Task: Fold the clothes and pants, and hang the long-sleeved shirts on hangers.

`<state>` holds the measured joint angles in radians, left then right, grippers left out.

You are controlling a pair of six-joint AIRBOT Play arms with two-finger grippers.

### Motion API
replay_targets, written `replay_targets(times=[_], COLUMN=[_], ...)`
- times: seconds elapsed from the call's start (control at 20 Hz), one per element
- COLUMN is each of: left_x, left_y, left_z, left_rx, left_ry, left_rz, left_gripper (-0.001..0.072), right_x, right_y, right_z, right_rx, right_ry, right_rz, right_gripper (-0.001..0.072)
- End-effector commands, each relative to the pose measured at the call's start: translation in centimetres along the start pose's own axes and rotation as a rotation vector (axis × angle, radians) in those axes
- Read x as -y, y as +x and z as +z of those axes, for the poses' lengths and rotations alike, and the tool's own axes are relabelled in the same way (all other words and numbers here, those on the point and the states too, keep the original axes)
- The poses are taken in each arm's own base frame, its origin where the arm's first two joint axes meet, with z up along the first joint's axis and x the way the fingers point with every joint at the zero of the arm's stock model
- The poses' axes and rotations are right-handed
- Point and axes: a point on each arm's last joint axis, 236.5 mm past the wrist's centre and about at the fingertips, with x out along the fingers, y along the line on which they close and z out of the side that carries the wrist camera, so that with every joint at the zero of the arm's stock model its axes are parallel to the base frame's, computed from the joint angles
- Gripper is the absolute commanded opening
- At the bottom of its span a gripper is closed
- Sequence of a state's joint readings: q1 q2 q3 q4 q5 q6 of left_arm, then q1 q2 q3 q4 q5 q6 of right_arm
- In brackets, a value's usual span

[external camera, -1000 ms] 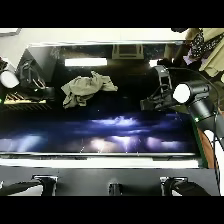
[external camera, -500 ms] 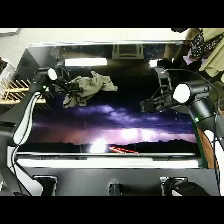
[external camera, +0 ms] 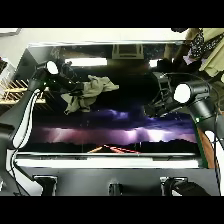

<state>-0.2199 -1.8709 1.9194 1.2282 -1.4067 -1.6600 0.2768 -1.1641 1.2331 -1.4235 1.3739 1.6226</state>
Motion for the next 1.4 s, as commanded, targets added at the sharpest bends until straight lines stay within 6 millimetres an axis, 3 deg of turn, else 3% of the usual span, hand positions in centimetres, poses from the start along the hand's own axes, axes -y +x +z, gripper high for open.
replay_targets(times=[0.0, 0.1, 0.2, 0.3, 0.45, 0.55, 0.6, 0.65, 0.7, 0.75, 0.85, 0.95, 1.0, 1.1, 1.2, 1.3, 1.35], left_x=[9.4, 15.0, 19.8, 23.1, 25.1, 25.6, 25.5, 25.1, 24.5, 23.5, 20.6, 17.1, 15.4, 12.9, 11.4, 10.4, 9.9], left_y=[-3.2, -1.9, 0.8, 4.2, 9.0, 10.0, 9.7, 8.9, 7.8, 6.2, 2.3, -2.0, -4.0, -7.7, -10.4, -11.9, -12.2], left_z=[-4.2, -7.1, -10.7, -14.8, -20.5, -21.7, -21.4, -20.5, -19.4, -18.1, -15.2, -12.8, -12.0, -11.1, -10.4, -9.9, -9.6], left_rx=[-0.05, -0.104, -0.146, -0.203, -0.307, -0.327, -0.32, -0.308, -0.291, -0.273, -0.204, -0.125, -0.093, -0.042, 0.003, 0.039, 0.047], left_ry=[0.126, 0.153, 0.198, 0.213, 0.174, 0.185, 0.18, 0.166, 0.149, 0.132, 0.122, 0.128, 0.121, 0.1, 0.078, 0.063, 0.053], left_rz=[-0.118, -0.169, -0.186, -0.178, -0.135, -0.127, -0.13, -0.134, -0.139, -0.142, -0.116, -0.063, -0.037, -0.019, -0.019, -0.02, -0.018], left_gripper=[0.001, 0.001, 0.001, 0.001, 0.0011, 0.0019, 0.01, 0.0303, 0.0442, 0.0467, 0.0467, 0.0467, 0.0467, 0.0466, 0.0466, 0.0466, 0.0466], right_x=[0.1, 0.3, 0.9, 1.7, 2.2, 2.1, 2.1, 2.0, 1.7, 0.9, -1.8, -2.7, -1.9, 1.9, 5.6, 5.9, 5.9], right_y=[-1.3, -2.5, -3.9, -5.4, -7.4, -8.3, -8.5, -8.6, -8.6, -8.5, -8.6, -9.2, -9.6, -9.9, -8.9, -6.8, -4.9], right_z=[-1.7, -2.5, -3.5, -4.5, -5.5, -5.6, -5.6, -5.7, -5.7, -5.4, -4.0, -0.8, 1.0, 4.2, 6.4, 8.9, 10.1], right_rx=[-0.038, -0.038, -0.04, -0.031, -0.005, 0.03, 0.039, 0.038, 0.039, 0.055, 0.112, 0.244, 0.312, 0.402, 0.417, 0.38, 0.349], right_ry=[-0.007, -0.015, -0.033, -0.041, -0.046, -0.057, -0.071, -0.07, -0.057, -0.043, 0.052, 0.107, 0.142, 0.291, 0.452, 0.544, 0.579], right_rz=[-0.008, -0.024, -0.055, -0.091, -0.121, -0.118, -0.118, -0.118, -0.103, -0.068, 0.048, 0.102, 0.096, 0.095, 0.201, 0.442, 0.533], right_gripper=[0.021, 0.021, 0.021, 0.021, 0.0209, 0.0209, 0.0209, 0.0209, 0.021, 0.021, 0.021, 0.0213, 0.0213, 0.0211, 0.022, 0.0378, 0.0409])
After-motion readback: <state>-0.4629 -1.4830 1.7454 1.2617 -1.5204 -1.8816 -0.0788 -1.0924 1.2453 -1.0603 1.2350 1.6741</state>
